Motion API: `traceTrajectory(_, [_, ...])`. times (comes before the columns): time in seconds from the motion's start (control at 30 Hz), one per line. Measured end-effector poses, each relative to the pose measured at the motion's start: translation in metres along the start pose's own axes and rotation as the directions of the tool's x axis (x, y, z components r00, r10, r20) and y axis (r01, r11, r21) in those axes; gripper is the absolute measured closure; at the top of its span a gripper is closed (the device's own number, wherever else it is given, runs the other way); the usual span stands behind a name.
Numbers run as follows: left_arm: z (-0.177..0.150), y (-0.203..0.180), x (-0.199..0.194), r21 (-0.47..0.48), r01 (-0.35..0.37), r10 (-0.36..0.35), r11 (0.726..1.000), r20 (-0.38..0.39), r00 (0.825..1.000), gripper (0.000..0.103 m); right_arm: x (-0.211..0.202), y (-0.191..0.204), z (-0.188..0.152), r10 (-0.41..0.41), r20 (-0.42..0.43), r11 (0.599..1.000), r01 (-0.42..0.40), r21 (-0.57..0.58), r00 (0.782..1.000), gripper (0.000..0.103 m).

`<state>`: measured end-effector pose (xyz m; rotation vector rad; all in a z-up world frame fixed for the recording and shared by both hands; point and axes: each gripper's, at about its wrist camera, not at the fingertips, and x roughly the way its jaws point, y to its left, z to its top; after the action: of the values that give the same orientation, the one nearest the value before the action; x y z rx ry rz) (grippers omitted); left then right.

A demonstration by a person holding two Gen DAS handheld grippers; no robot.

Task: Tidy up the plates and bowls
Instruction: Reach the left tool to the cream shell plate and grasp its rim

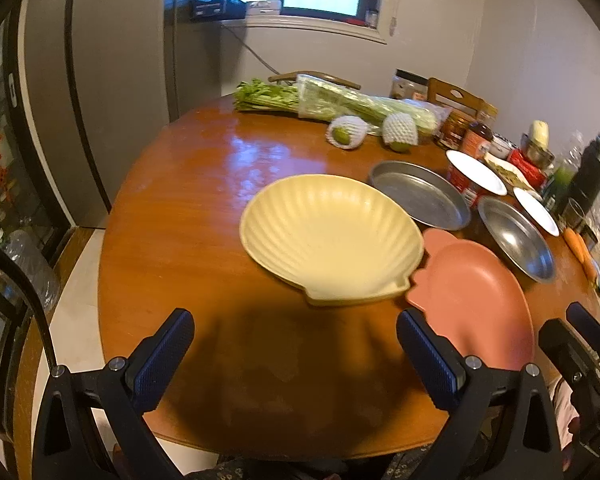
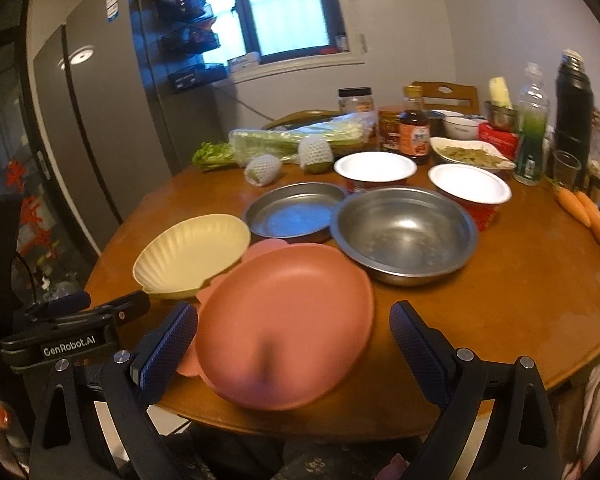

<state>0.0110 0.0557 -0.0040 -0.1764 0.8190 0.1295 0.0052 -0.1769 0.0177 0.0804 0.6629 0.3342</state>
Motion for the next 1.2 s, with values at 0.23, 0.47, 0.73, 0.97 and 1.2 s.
traceTrajectory(0.23, [0.014,0.026,0.007,-0.044,-0.023,0.023,0.999,-0.006,1.0,0.001,0.027,0.026,0.019,0.046,-0.032,0.995,-0.049,-0.091,0.998,0.006])
traceTrajectory(0.47, [0.03,0.045,0.023,-0.057,-0.028,0.026,0.998,-0.032,0.999,0.001,0.067,0.052,0.036,0.045,-0.091,0.986,-0.059,-0.157,0.995,0.006])
traceTrajectory(0.73, [0.043,0.047,0.043,-0.039,-0.012,0.01,0.999,-0.055,0.998,0.001,0.104,0.062,0.051,0.03,-0.15,0.982,-0.057,-0.179,0.988,0.025])
traceTrajectory(0.97, [0.053,0.044,0.058,-0.025,0.005,-0.007,1.0,-0.079,0.997,0.002,0.129,0.069,0.056,0.012,-0.198,0.975,-0.055,-0.214,0.98,0.042])
traceTrajectory(1.2, [0.056,0.039,0.071,-0.014,0.017,-0.018,1.0,-0.104,0.994,0.015,0.151,0.064,0.06,-0.009,-0.238,0.975,-0.045,-0.218,0.971,0.054])
